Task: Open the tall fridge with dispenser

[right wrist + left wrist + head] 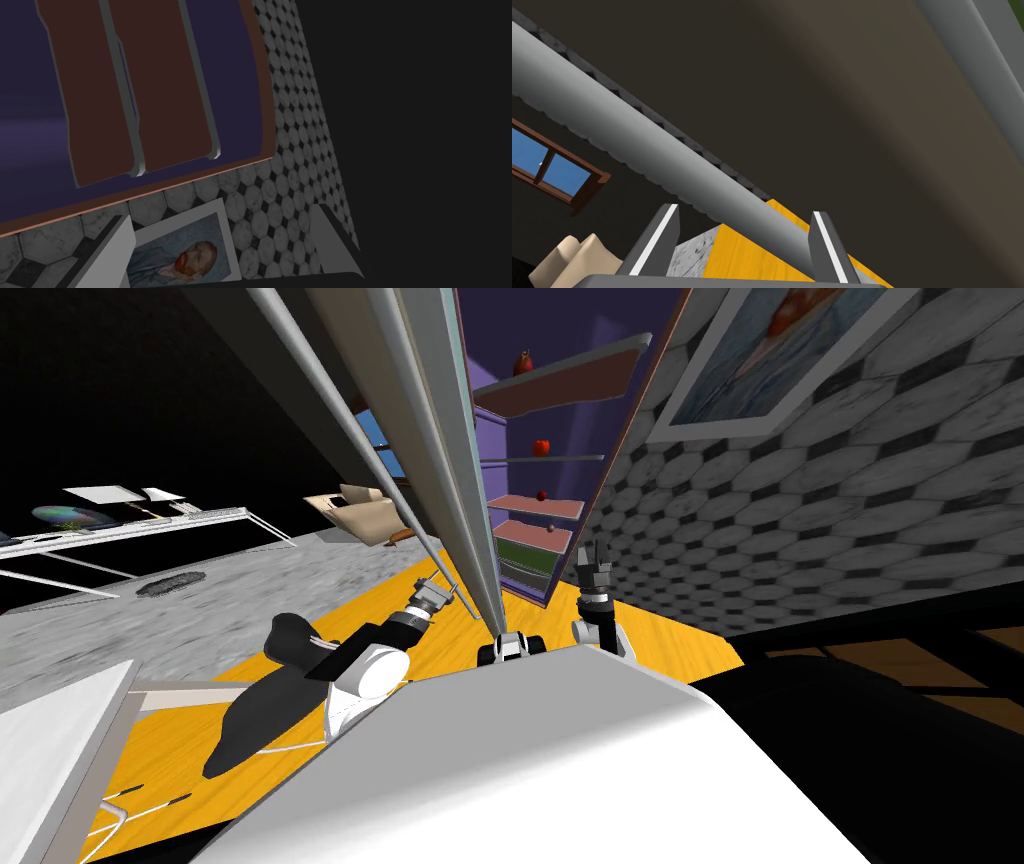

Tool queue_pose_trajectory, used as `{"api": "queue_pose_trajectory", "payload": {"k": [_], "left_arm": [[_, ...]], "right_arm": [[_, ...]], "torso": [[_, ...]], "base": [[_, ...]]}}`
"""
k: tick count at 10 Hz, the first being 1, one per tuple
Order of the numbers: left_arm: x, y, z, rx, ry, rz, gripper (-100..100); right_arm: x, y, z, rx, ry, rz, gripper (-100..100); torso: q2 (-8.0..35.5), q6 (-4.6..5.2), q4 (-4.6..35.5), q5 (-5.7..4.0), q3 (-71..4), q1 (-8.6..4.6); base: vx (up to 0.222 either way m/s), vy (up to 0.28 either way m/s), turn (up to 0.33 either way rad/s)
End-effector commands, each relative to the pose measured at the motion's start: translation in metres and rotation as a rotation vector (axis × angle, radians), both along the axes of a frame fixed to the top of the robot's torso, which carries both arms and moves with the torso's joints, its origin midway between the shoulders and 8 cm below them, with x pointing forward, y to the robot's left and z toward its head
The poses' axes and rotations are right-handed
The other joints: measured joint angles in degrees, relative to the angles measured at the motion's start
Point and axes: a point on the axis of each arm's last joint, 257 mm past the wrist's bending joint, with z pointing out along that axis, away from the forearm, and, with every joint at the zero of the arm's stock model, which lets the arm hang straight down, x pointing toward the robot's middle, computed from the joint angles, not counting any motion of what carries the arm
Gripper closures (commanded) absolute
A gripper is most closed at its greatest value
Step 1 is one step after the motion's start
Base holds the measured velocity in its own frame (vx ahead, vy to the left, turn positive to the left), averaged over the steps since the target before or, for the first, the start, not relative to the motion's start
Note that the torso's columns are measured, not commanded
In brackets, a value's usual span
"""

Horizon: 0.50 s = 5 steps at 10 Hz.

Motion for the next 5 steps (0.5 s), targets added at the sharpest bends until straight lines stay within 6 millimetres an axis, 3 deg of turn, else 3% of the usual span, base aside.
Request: {"api": "queue_pose_trajectory", "payload": {"k": [1,3,5], "left_arm": [[0.0035,-0.0026,0.0006,-0.001,-0.002,-0.008,100],[0.0067,-0.0045,0.0005,-0.001,-0.002,-0.013,100],[0.0131,-0.0085,0.0005,0.0,-0.002,-0.024,100]], "right_arm": [[-0.0001,0.0,-0.0001,0.0,0.0,0.0,0],[0.0,0.0,0.0,0.0,0.0,0.0,0],[0.0,-0.0001,-0.0001,0.0,0.0,0.0,0]], "torso": [[0.06,-0.38,-0.06,0.06,0.1,-0.25],[-0.4,-0.01,0.01,0.22,-0.27,0.75],[-0.52,-0.12,-0.02,0.3,-0.32,0.83]], "base": [[0.015,0.213,-0.167],[-0.031,0.325,-0.268],[-0.024,0.36,-0.244]]}}
